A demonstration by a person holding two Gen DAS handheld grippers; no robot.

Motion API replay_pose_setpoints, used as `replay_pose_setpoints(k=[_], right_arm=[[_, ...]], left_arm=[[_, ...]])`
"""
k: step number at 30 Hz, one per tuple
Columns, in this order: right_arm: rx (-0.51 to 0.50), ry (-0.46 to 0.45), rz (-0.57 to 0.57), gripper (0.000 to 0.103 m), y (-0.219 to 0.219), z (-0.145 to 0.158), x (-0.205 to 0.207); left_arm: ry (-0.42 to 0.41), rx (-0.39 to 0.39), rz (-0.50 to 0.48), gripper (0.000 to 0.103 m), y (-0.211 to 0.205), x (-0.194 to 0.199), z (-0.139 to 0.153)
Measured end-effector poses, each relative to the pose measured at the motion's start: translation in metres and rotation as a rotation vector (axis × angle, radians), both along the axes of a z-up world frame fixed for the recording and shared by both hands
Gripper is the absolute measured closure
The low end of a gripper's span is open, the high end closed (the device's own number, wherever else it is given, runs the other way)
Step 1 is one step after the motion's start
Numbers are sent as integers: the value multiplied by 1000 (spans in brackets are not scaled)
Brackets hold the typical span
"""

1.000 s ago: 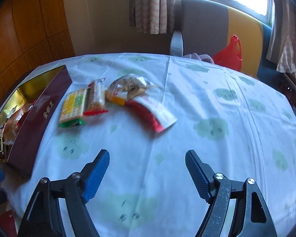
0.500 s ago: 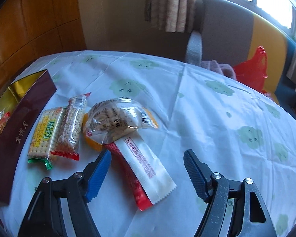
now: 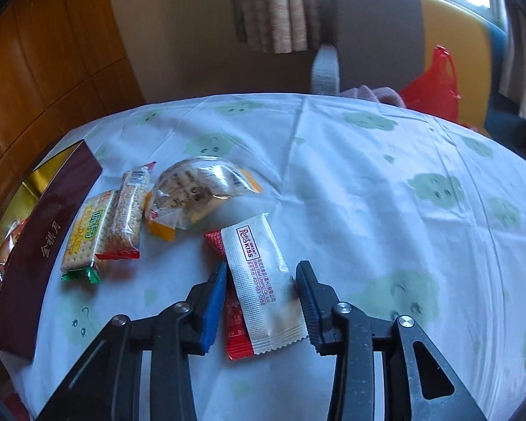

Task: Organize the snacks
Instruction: 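Move the right tool to the white-and-red wrapped bar and grasp it, then grasp the clear cookie bag with the left tool while the right tool holds the white-and-red bar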

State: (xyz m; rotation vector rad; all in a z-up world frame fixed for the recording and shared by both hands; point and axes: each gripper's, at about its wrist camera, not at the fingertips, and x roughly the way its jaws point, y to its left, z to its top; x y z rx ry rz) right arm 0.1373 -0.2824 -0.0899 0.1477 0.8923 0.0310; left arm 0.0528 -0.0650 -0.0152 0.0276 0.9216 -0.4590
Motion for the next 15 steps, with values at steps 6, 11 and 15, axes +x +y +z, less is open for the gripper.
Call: replay_pose_setpoints(k=[6,11,15], right_arm=[[-38,-16,-179,64,-25,2,-21],[-13,-14,-371,64,-58,1,-35],[-14,-22,-398,64,-61,0,-39]], left_arm=[[-12,21,-43,63,-23,12,3],[-22,51,-69,63,-50,38,6],[-34,83,-78,62,-75,73,4]])
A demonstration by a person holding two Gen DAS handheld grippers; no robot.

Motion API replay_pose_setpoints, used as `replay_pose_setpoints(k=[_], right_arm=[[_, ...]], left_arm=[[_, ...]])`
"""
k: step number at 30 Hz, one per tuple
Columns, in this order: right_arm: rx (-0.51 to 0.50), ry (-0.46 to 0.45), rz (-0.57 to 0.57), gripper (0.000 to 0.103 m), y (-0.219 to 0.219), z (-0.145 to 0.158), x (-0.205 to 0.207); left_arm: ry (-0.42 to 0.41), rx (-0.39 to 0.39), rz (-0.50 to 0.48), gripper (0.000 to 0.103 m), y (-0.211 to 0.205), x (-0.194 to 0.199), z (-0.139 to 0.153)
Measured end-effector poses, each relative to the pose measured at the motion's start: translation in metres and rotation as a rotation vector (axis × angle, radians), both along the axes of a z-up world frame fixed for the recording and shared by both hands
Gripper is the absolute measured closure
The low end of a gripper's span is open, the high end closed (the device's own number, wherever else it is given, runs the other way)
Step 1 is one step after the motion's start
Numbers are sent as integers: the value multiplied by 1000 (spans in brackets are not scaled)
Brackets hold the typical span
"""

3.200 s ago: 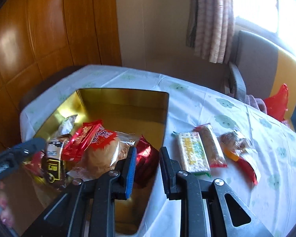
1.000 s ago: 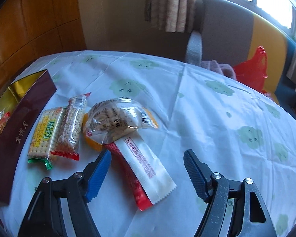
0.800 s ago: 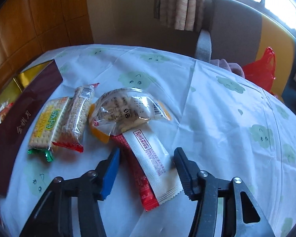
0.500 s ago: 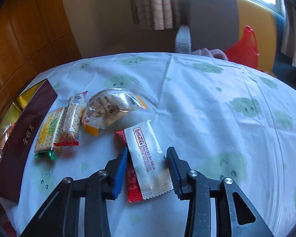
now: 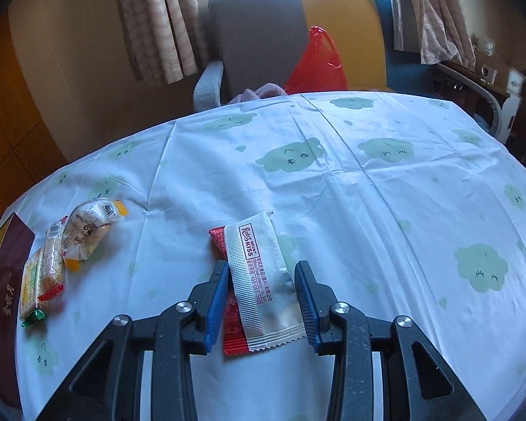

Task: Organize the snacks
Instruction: 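Grasp the clear cookie bag with the left tool while the right tool holds the white-and-red bar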

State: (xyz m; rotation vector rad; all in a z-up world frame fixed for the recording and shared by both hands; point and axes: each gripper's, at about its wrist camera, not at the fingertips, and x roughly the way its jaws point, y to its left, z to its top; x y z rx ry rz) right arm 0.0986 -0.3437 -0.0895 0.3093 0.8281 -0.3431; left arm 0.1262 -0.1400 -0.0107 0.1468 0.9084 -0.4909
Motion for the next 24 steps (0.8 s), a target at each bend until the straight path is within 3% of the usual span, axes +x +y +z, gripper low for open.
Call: replay_pose_setpoints(k=[6,10,14,17,20,24], right_arm=[[-23,7,3,63,5,-1,1],[-17,-1,2,63,3,-2,0],[-15,-5,1,63,2,-2,1],[-15,-5,1,63,2,-2,1],[-10,-10,1,62,1,-2,0],[-11,-10,1,62,2,-2,-1]], left_arm=[[23,33,-4,62,-33,57,-17],[-5,92,-34,61,-54,87,-30],[-23,112,-75,53,-64,107,-40],[3,128,-82,52,-67,113,-53],[-34,113,-84,52,-66,106,-55],[-57,110,-86,65,-64,86,-55]])
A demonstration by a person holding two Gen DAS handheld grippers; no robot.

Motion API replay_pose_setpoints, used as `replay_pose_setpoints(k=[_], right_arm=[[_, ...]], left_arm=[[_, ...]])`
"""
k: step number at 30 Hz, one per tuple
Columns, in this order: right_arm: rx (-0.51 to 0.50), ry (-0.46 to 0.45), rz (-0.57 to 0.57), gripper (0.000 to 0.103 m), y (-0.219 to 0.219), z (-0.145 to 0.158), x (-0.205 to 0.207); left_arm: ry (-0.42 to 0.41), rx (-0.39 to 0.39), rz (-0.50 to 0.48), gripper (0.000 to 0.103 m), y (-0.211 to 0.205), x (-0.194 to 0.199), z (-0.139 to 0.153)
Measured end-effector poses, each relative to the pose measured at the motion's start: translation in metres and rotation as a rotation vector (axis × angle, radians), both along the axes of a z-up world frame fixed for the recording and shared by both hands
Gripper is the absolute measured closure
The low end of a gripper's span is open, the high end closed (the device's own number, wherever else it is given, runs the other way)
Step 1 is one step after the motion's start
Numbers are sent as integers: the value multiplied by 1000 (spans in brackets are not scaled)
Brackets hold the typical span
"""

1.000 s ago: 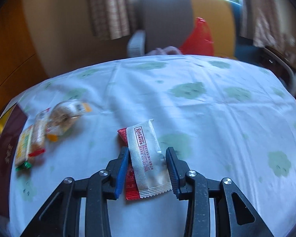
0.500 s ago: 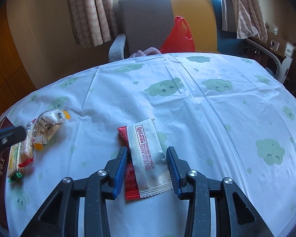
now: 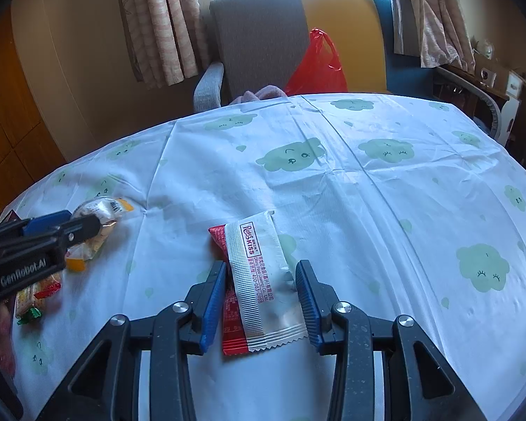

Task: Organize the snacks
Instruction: 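Grasp the clear cookie bag with the left tool while the right tool holds the white-and-red bar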

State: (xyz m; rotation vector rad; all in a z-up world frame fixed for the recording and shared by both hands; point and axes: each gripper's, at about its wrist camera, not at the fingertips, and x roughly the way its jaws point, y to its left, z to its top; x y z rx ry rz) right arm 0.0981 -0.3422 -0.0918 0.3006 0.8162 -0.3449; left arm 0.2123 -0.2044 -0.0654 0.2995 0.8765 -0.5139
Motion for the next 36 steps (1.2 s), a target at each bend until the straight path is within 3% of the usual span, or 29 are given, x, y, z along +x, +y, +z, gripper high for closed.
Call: replay_pose_setpoints(k=[5,7,11,16,18,25,36], right_arm=[[2,-2,0,62,0,0,0],[2,-2,0,62,0,0,0],[7,-5,-1,62,-1,0,0],[5,-5,-1,62,0,0,0],[8,-6,-1,62,0,0,0],[8,-8,-2,62,0,0,0],[-21,10,8,59,4,-1,4]], left_arm=[[83,-101,4,66,9,-16,-2],[61,-126,34,65,11,-15,3],[7,-59,87,41,3,0,10],[99,-18,143,40,-8,28,-9],[144,-43,139,41,-8,31,-19],[73,-96,148,48,2,4,-23],[-83,-86,72,49,3,-63,-12]])
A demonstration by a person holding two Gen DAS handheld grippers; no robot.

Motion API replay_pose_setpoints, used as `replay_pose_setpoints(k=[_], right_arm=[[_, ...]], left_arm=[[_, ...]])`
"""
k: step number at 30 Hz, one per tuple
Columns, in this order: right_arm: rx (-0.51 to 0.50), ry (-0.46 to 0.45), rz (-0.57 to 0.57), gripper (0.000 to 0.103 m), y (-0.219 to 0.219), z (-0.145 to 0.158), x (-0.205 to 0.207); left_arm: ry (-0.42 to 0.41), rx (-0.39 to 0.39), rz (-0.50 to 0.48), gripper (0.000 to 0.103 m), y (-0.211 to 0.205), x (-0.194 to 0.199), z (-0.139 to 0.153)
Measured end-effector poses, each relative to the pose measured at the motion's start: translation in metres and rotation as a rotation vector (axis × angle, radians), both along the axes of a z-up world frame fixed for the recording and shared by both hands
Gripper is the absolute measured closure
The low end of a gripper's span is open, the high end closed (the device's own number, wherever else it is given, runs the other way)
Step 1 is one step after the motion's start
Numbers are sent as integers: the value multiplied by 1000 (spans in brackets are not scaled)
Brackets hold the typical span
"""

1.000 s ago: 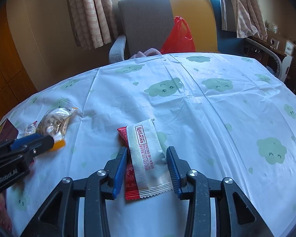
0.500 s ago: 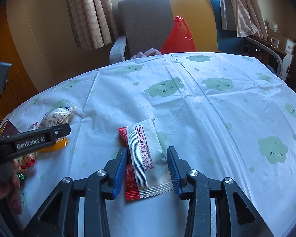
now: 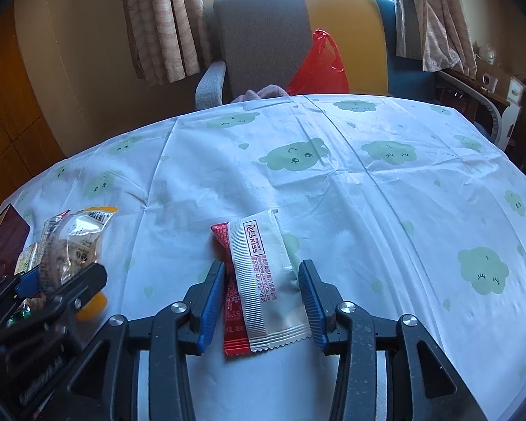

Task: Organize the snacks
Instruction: 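Carry the clear cookie bag and the white-and-red bar toward the gold tin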

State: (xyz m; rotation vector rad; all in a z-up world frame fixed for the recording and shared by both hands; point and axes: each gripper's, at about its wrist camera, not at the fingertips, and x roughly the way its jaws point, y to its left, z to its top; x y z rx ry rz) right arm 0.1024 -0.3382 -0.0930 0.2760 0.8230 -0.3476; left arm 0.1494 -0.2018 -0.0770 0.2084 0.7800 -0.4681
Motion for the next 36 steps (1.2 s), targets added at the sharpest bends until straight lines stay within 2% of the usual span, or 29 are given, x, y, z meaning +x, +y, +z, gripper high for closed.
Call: replay_pose_setpoints(k=[4,10,21,26,32,36], right_arm=[[5,-9,-7,62,-2,0,-2],[36,-42,-17,70,-7,3,-7],[36,-59,2,70,8,14,-33],[112,-73,-15,70,18,10,-56],[178,-83,-1,70,39,6,-79],[187,-82,31,70,56,8,-87]], left_arm=[[-70,13,-35,49,1,-25,6],[-116,-20,-32,49,14,-39,13],[-31,-85,10,49,50,-57,2],[18,-102,3,49,64,-79,-12],[-8,-133,-17,49,88,-106,-2],[-32,-154,-17,49,106,-119,10]])
